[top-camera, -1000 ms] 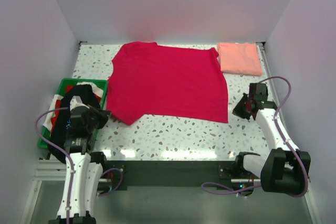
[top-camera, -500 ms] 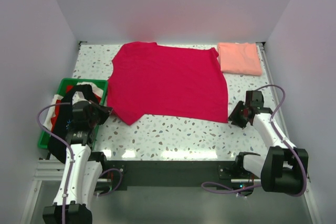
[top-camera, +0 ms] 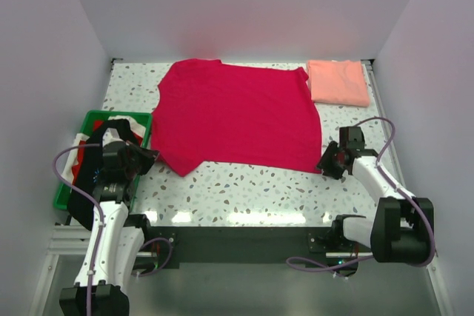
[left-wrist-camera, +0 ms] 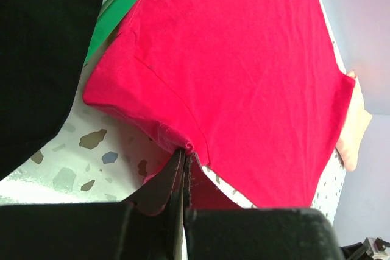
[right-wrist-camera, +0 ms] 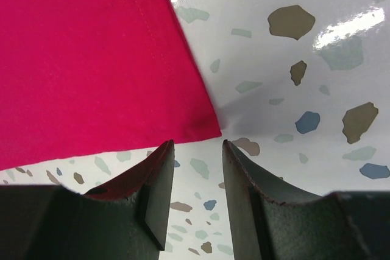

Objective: Fold and stack the t-shirts
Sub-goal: Fold the tshirt

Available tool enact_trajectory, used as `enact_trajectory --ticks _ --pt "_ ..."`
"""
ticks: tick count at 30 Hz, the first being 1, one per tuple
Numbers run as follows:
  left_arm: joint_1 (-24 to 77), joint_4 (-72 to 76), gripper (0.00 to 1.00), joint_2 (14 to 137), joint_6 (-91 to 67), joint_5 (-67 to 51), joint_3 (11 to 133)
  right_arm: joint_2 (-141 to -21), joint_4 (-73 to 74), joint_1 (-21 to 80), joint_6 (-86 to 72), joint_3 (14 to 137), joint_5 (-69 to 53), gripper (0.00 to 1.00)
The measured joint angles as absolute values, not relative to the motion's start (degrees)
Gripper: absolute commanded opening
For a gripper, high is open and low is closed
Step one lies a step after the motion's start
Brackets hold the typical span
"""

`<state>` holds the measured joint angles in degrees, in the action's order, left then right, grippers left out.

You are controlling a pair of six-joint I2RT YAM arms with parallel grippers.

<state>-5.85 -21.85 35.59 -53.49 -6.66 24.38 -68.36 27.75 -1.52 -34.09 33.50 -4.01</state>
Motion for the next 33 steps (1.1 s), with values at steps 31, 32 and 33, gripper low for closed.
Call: enact_trajectory --ticks 31,32,33 --pt "-5.85 -20.64 0.00 38.04 -53.36 -5.54 28.25 -69.28 28.67 -0.75 -33.41 37.56 -2.20 0.00" --pt "-5.85 -20.64 0.00 38.04 -53.36 -5.50 28.42 -68.88 28.82 -0.75 -33.34 38.15 -2.22 0.00" --pt "-5.85 -20.64 0.00 38.06 -53.34 -5.45 28.53 -68.73 28.95 -0.75 -33.30 38.65 -2.22 0.00"
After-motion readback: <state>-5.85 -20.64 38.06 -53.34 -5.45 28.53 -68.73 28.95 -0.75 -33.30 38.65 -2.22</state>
